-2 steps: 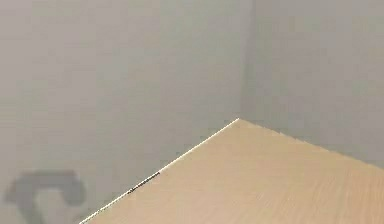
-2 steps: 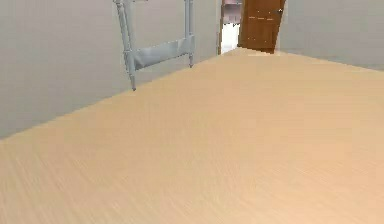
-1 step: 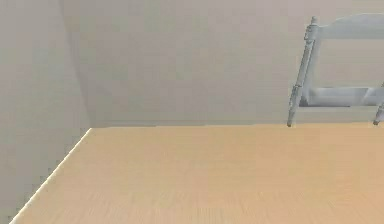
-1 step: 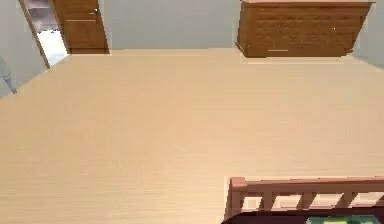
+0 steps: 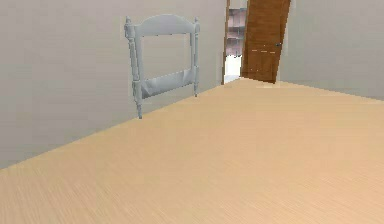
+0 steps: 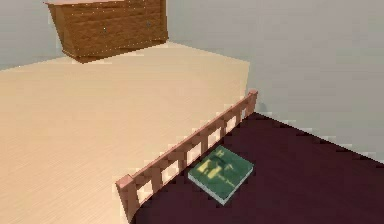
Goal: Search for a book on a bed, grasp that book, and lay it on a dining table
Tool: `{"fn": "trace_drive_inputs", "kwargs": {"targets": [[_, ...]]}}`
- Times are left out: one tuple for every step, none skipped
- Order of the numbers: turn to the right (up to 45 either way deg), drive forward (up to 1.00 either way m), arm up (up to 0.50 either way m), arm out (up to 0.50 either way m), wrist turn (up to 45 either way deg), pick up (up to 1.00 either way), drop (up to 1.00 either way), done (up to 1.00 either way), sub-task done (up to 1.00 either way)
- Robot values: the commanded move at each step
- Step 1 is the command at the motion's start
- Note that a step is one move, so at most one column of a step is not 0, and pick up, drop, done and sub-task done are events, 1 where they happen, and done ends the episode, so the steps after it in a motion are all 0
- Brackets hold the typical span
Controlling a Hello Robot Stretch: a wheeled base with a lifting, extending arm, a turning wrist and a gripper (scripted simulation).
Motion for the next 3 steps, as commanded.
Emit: {"fn": "trace_drive_inputs", "kwargs": {"targets": [[12.0, 0.0, 0.0, 0.0, 0.0, 0.0, 0.0, 0.0, 0.0], [0.0, 0.0, 0.5, 0.0, 0.0, 0.0, 0.0, 0.0, 0.0], [0.0, 0.0, 0.04, 0.0, 0.0, 0.0, 0.0, 0.0, 0.0]]}}
